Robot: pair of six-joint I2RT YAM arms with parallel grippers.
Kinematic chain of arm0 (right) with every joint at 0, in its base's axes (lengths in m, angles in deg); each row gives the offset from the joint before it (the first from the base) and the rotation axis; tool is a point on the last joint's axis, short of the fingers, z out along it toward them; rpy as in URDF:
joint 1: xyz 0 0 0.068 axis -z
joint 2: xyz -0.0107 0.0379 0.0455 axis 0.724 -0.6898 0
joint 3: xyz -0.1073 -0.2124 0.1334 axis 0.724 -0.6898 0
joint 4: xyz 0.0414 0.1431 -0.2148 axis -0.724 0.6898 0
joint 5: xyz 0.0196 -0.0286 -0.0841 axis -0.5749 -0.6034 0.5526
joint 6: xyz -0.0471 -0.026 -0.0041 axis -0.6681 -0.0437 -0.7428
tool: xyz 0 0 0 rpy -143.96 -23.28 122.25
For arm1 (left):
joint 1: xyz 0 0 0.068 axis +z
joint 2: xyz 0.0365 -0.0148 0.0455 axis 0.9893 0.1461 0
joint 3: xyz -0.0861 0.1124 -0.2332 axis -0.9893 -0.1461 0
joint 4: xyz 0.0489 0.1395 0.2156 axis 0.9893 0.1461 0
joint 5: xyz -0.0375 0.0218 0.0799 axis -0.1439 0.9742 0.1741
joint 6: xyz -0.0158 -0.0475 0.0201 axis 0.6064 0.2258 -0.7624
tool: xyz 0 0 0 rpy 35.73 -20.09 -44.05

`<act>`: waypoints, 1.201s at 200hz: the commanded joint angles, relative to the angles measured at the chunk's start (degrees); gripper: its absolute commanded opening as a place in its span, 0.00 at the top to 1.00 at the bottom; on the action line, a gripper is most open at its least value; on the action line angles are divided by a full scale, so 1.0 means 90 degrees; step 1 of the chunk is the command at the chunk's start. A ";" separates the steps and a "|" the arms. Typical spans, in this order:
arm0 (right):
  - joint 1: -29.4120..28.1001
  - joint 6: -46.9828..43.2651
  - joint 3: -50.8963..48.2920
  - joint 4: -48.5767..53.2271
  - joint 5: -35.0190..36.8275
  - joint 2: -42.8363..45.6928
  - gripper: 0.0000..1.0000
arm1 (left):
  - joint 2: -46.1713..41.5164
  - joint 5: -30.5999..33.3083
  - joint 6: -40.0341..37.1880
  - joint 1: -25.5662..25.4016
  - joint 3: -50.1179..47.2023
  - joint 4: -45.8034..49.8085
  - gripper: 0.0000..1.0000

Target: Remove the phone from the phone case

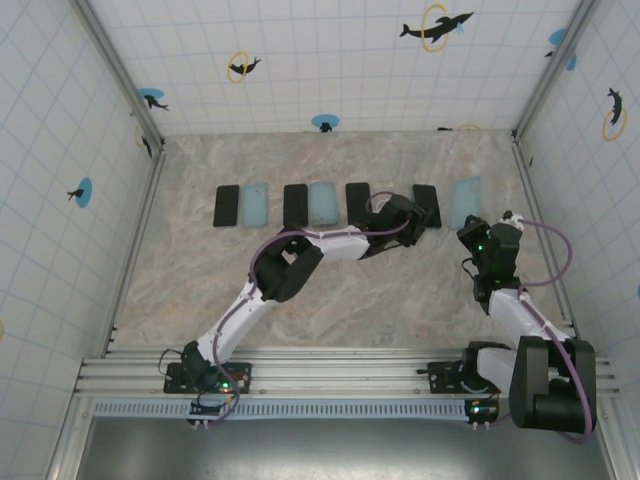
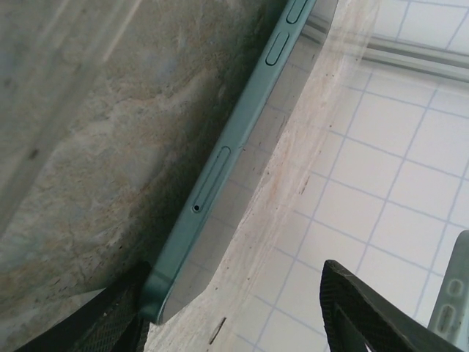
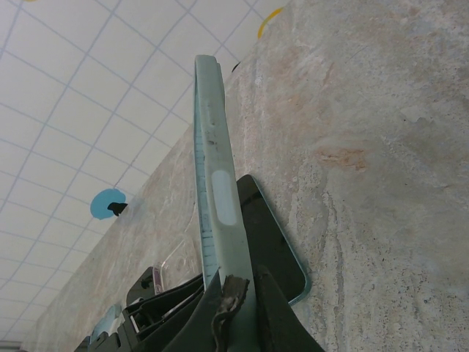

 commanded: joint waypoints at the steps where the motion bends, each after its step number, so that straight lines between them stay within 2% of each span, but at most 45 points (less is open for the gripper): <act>1: 0.0023 0.0020 -0.0068 -0.0179 0.0024 0.0004 1.00 | -0.0492 0.0115 0.0234 -0.0054 -0.0061 0.0515 0.38; 48: 0.0064 -0.0191 -0.0006 -0.0195 -0.0034 -0.0156 1.00 | -0.0708 0.0118 0.0301 -0.0055 -0.0365 0.0493 0.36; 83: 0.0291 -0.0462 0.0189 -0.0316 -0.0550 -0.0530 1.00 | -0.0738 0.0112 0.0303 -0.0055 -0.0398 0.0493 0.35; 116: 0.0529 -0.0821 0.0365 -0.0609 -0.1021 -0.1007 1.00 | -0.0924 0.0264 -0.0032 -0.0052 -0.0440 0.0531 0.34; 144: 0.0702 -0.0907 0.0669 -0.0831 -0.1331 -0.1794 1.00 | -0.1124 0.0330 -0.0667 -0.0010 -0.0502 0.0561 0.34; 178: 0.0860 -0.1048 0.1120 -0.1001 -0.1619 -0.2577 1.00 | -0.2017 0.0673 -0.1861 0.0132 -0.0955 0.0859 0.32; 196: 0.0877 -0.1167 0.1402 -0.0942 -0.1741 -0.2953 1.00 | -0.2454 0.0691 -0.2464 0.0244 -0.1393 0.0610 0.32; 209: 0.0895 -0.1255 0.1627 -0.0896 -0.1872 -0.3257 1.00 | -0.2731 0.0556 -0.2952 0.0340 -0.1713 0.0286 0.31; 223: 0.0908 -0.1260 0.1841 -0.0914 -0.2059 -0.3571 0.99 | -0.2943 0.0052 -0.3382 0.0491 -0.2055 -0.0235 0.31; 240: 0.0916 -0.1292 0.2058 -0.0907 -0.2135 -0.3888 0.99 | -0.3164 -0.0174 -0.3717 0.0632 -0.2333 -0.0203 0.31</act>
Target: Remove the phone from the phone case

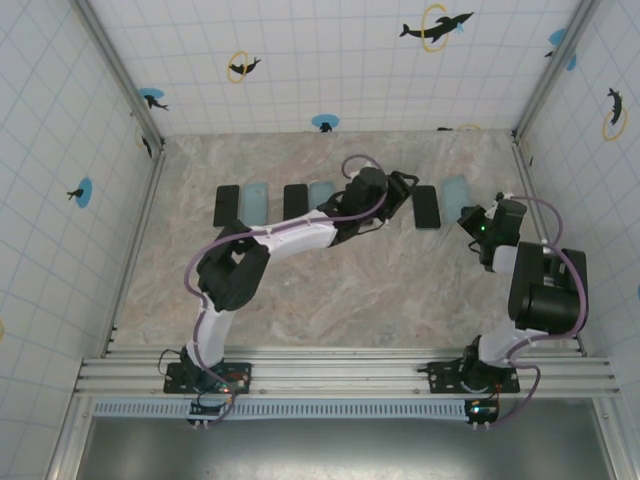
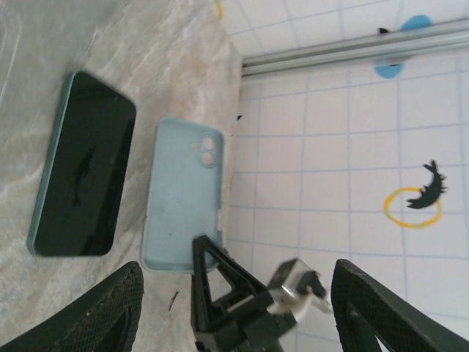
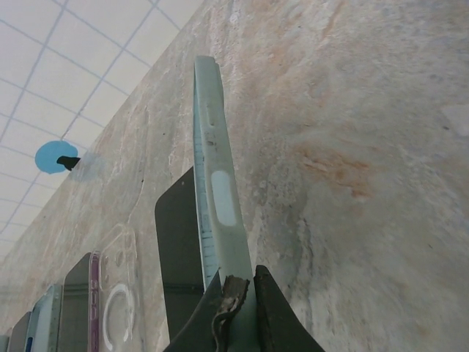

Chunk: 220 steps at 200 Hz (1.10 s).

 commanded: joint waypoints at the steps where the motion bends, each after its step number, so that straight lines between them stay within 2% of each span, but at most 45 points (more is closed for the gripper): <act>1: 0.0044 -0.0194 0.0396 -0.0208 -0.0303 -0.0379 0.99 | -0.0314 -0.0413 -0.1084 0.0220 -0.0425 -0.0257 0.31; 22: 0.0081 -0.0292 0.0553 -0.0107 -0.0264 -0.0625 0.98 | -0.0657 -0.0506 -0.1443 0.0346 -0.0873 -0.0301 0.30; 72: 0.0118 -0.0289 0.0714 -0.0077 -0.0382 -0.0935 0.94 | -0.1170 -0.0779 -0.1439 0.0695 -0.1701 -0.0689 0.29; 106: 0.0149 -0.0451 0.0767 0.0134 -0.0349 -0.0918 0.79 | -0.1167 -0.0965 -0.1384 0.0792 -0.1775 -0.0812 0.29; 139: 0.0142 -0.0758 0.0764 0.0502 -0.0093 -0.0732 0.69 | -0.1156 -0.1048 -0.1344 0.0822 -0.1814 -0.0852 0.28; 220: 0.0171 -0.1319 0.1039 0.1116 0.0348 -0.0708 0.64 | -0.1361 -0.1160 -0.1374 0.0939 -0.2078 -0.0934 0.28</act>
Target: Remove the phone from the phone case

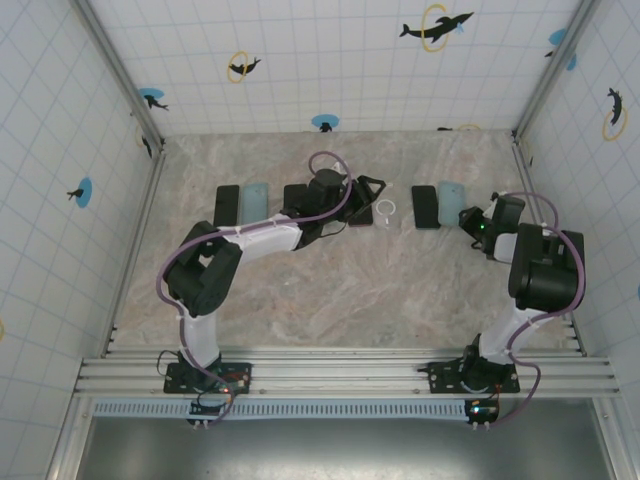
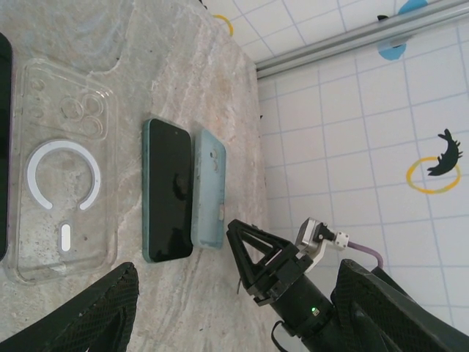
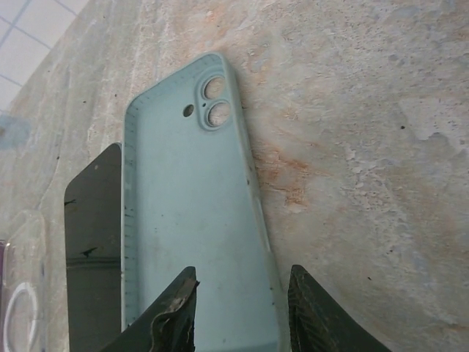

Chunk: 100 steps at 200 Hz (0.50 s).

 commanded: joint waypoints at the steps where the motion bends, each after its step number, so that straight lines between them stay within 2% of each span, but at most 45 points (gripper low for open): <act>1: 0.0030 -0.0297 0.0346 0.0220 0.0190 0.0120 0.64 | -0.0276 -0.0099 -0.0148 0.0078 -0.0133 -0.0143 0.28; 27: 0.0022 -0.0412 0.0429 0.0307 0.0151 0.0158 0.63 | -0.0328 -0.0147 -0.0148 0.0115 -0.0205 -0.0161 0.28; 46: -0.0092 -0.0582 0.0424 0.0330 0.0051 0.0293 0.59 | -0.0347 -0.0182 -0.0170 0.0151 -0.0204 -0.0157 0.28; 100: -0.0783 -0.1514 0.0908 0.1171 0.0482 0.0210 0.56 | -0.0454 -0.0227 -0.0321 0.0225 -0.0210 -0.0029 0.27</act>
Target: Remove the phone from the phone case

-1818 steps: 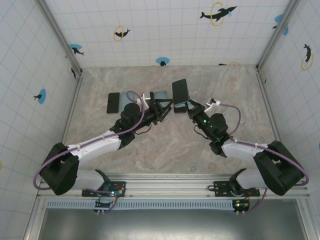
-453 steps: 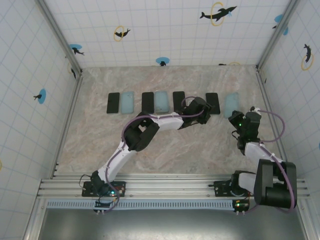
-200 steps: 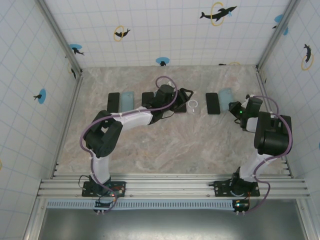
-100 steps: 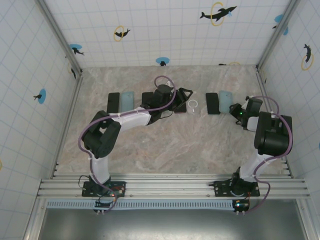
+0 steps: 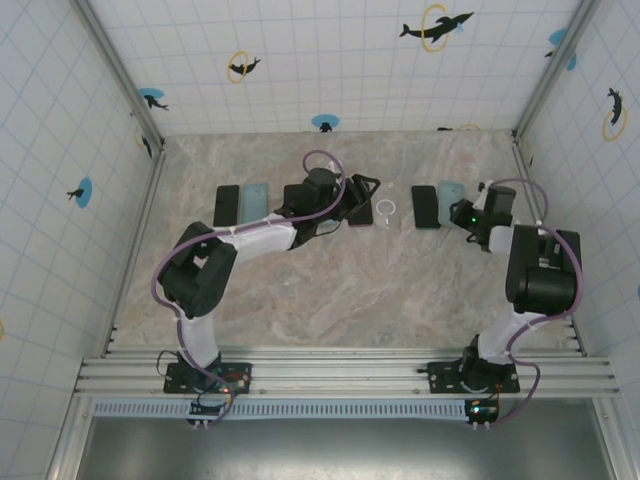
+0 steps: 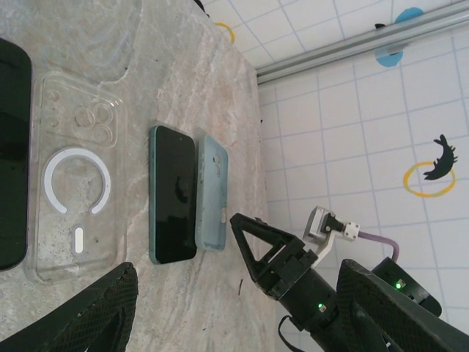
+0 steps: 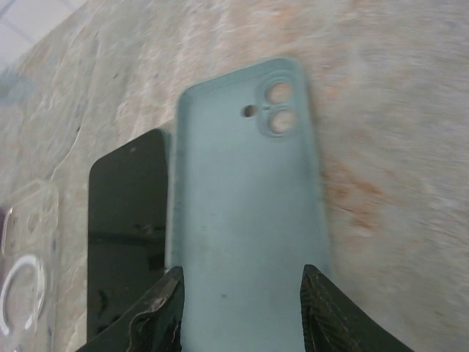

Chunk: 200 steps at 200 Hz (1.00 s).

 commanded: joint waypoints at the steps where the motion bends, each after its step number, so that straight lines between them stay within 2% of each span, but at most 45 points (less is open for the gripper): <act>1: -0.0230 -0.0577 0.0415 0.0439 0.0255 0.0040 0.56 | -0.0294 -0.0115 -0.0271 0.0069 -0.0045 -0.0001 0.27; 99: -0.0833 -0.1361 0.1407 0.1615 0.1065 -0.0687 0.69 | -0.0295 -0.0288 -0.0288 0.0150 -0.0188 -0.0036 0.27; 163: -0.0945 -0.1648 0.1716 0.2090 0.1229 -0.0919 0.85 | -0.0048 -0.0559 0.0036 0.0153 -0.0127 -0.0414 0.27; 200: -0.0927 -0.1827 0.1740 0.2260 0.1193 -0.0925 0.91 | 0.0038 -0.0663 0.0121 0.0152 -0.0023 -0.0476 0.26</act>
